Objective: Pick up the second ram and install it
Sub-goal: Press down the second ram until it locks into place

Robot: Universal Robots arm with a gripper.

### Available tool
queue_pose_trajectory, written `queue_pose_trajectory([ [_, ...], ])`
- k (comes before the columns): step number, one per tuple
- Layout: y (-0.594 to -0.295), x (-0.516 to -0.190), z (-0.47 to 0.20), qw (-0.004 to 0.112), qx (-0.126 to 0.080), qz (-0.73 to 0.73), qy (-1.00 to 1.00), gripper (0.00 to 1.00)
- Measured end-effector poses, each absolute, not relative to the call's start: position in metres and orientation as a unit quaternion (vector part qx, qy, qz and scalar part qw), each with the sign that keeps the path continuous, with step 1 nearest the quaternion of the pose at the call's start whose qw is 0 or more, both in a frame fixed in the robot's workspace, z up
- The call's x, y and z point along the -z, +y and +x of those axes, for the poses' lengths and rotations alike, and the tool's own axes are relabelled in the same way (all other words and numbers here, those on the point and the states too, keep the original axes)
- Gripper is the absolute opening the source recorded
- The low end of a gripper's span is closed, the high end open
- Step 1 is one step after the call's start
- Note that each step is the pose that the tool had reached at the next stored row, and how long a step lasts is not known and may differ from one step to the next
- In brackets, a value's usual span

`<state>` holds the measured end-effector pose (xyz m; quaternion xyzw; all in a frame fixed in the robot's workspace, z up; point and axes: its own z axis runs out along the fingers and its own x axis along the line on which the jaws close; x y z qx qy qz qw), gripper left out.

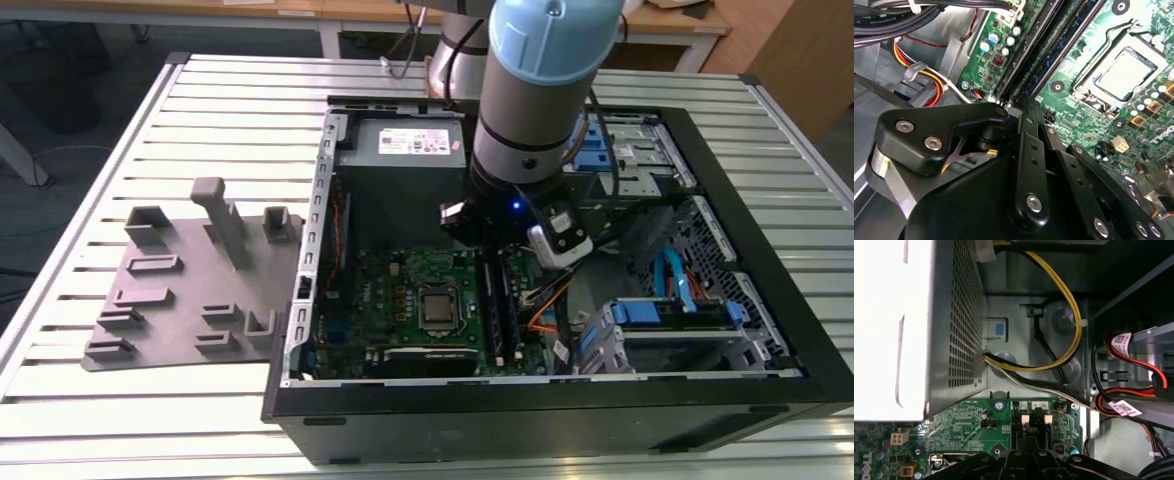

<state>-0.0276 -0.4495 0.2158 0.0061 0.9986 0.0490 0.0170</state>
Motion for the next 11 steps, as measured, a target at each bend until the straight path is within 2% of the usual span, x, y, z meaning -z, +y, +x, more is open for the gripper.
queue_pose_trajectory([
  [11, -0.449, -0.224, -0.028, 0.018, -0.048, 0.006, 0.999, 0.07],
])
